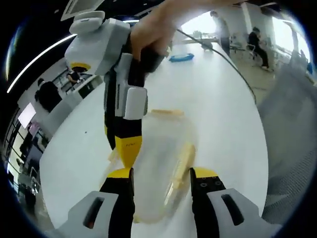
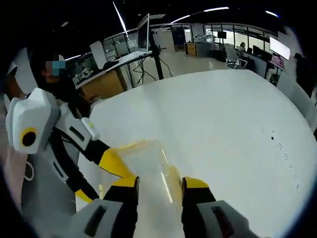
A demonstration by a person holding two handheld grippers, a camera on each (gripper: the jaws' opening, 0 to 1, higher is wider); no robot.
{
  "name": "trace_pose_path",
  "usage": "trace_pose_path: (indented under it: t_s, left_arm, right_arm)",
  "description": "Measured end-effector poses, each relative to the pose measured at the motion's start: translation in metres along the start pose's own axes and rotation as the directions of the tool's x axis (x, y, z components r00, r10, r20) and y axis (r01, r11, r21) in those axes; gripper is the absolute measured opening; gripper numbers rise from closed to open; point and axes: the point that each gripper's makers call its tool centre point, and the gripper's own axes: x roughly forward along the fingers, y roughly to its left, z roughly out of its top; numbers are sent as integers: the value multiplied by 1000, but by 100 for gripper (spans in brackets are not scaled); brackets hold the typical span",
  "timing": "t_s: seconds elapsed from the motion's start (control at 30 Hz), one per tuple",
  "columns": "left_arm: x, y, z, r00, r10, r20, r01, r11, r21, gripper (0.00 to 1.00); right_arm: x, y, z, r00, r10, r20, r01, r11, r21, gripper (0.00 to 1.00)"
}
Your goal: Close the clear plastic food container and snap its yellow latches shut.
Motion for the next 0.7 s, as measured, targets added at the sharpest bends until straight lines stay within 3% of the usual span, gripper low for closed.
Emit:
trace_pose_path:
  t_s: [0.13, 0.47, 0.7]
  left_arm:
    - [1, -1, -1, 1000, -2, 1, 2, 1000, 31, 42]
    - [2, 1, -1, 1000, -15, -5, 15, 1000, 13, 41]
    - [3, 1, -1, 1000, -21, -9, 21, 1000, 5, 41]
  right_arm:
    - [0, 0, -1, 998, 34, -43, -35, 999, -5, 31]
    - [1, 0, -3, 994, 72, -88, -73, 997, -5, 30]
    - [2, 2, -3, 990, 67, -120, -71, 997, -30, 30]
